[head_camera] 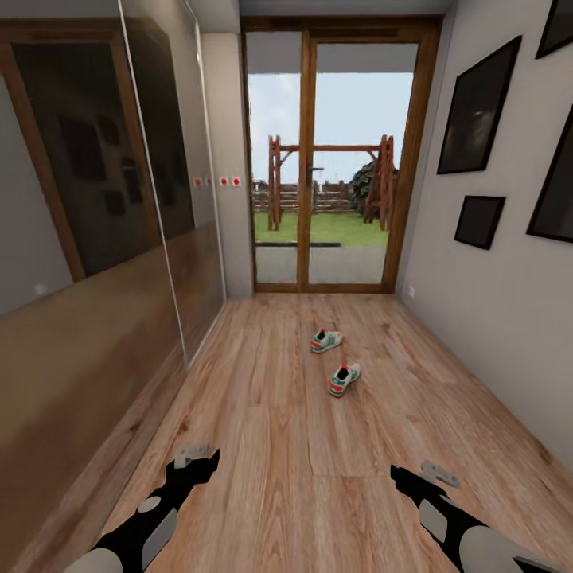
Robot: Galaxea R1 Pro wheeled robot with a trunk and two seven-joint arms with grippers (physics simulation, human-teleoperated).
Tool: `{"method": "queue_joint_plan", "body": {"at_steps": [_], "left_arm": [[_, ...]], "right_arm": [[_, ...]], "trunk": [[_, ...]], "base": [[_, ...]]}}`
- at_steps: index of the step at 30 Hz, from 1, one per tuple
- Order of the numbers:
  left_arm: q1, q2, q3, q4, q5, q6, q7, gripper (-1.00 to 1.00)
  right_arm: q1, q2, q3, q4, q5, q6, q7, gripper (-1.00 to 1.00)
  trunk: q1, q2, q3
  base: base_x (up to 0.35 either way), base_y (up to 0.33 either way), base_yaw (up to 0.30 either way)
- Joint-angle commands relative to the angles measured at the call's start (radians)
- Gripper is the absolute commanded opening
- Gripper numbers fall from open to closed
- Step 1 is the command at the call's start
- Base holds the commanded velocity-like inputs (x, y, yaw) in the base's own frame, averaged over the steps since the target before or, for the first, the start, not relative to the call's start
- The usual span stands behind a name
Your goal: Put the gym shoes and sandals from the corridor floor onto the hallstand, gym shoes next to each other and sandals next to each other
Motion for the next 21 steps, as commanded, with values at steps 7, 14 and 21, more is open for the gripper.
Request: {"method": "queue_joint_plan", "body": {"at_steps": [7,14,21], "left_arm": [[-0.001,0.001,-0.006,0.001,0.011,-0.004,-0.003,1.00],[-0.001,0.001,-0.006,0.001,0.011,-0.003,-0.003,1.00],[-0.001,0.001,-0.006,0.001,0.011,-0.004,-0.003,1.00]], "right_arm": [[-0.001,0.000,0.003,0.001,-0.010,-0.004,0.000,1.00],[-0.001,0.000,0.002,0.001,-0.010,-0.004,0.000,1.00],[-0.001,0.000,0.003,0.001,-0.010,-0.004,0.000,1.00]], "trunk": [[0.000,0.000,-0.001],[0.000,0.000,-0.001],[0.000,0.000,-0.001]], "base": [[0.347,0.000,-0.221],[0.347,0.013,-0.164],[0.347,0.063,-0.016]]}}
